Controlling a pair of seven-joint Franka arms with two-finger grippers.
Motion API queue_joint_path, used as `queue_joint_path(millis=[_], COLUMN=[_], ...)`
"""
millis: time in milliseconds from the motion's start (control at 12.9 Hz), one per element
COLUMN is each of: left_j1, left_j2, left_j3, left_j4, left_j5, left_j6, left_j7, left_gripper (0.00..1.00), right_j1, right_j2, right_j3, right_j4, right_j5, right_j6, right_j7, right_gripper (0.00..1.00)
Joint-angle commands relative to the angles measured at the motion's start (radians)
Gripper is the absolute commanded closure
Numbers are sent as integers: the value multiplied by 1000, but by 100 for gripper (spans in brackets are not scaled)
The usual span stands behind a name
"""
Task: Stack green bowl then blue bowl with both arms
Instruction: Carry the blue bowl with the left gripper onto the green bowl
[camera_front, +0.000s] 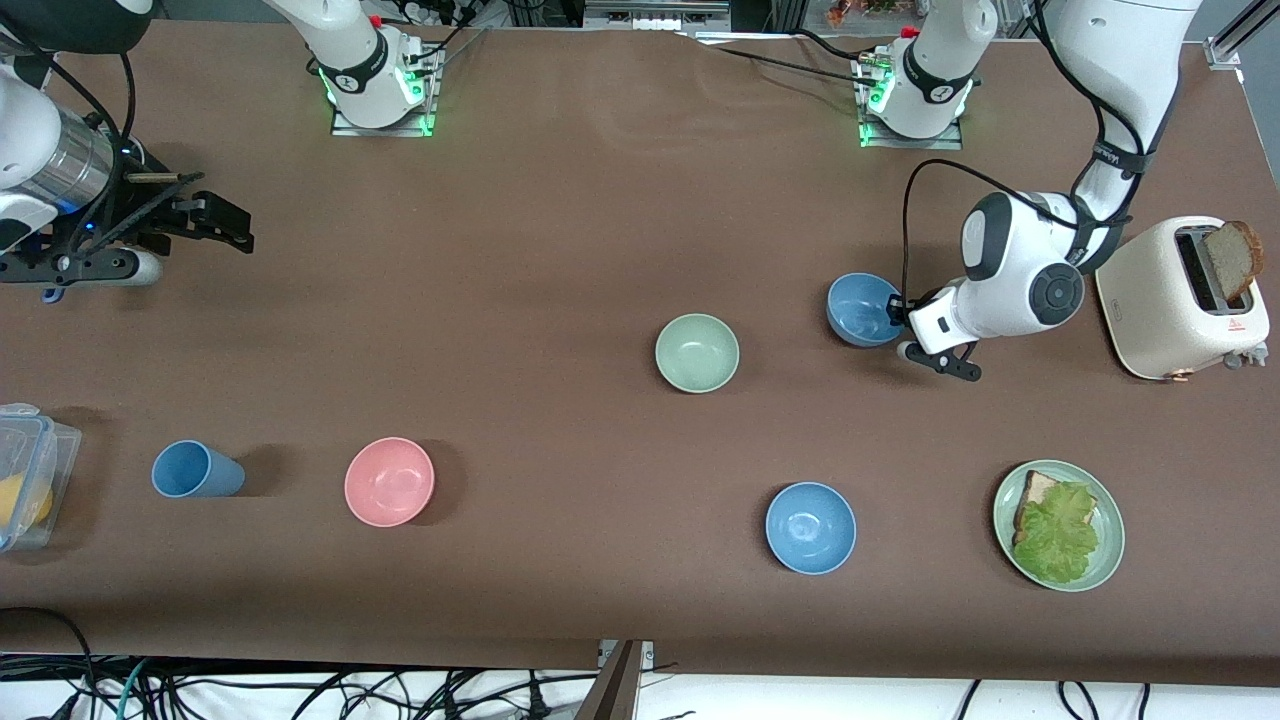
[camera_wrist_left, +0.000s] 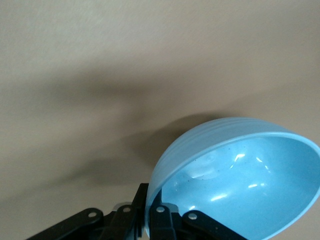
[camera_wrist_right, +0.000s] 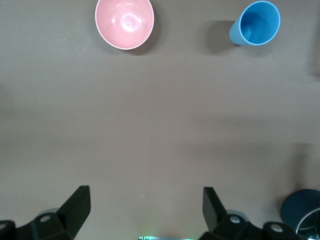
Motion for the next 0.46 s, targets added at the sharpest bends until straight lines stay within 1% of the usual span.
queue_joint_path(millis=[0,155,309,386], left_j1=[-13,-37,-112,-144], left_j2=[-11,16,53,76], left_j3=[-47,-89,-95,-95], left_j4=[128,237,358,400], left_j5=[-118,-126,-126,-126], left_j6=[-169,-196,-202,-202], left_j7=[-79,-156,-321,-395], left_gripper=[100,100,100,100], right_j1=[6,-1,-1,-1], right_j2=[2,5,5,8], right_j3=[0,-3,-3,-1], right_j4=[33,64,70,67], right_j5=[-12,-11,-9,-9], right_j6=[-6,-11,-12,-12], right_j7=[-20,-29,-28,-23], right_gripper=[1,1,1,1])
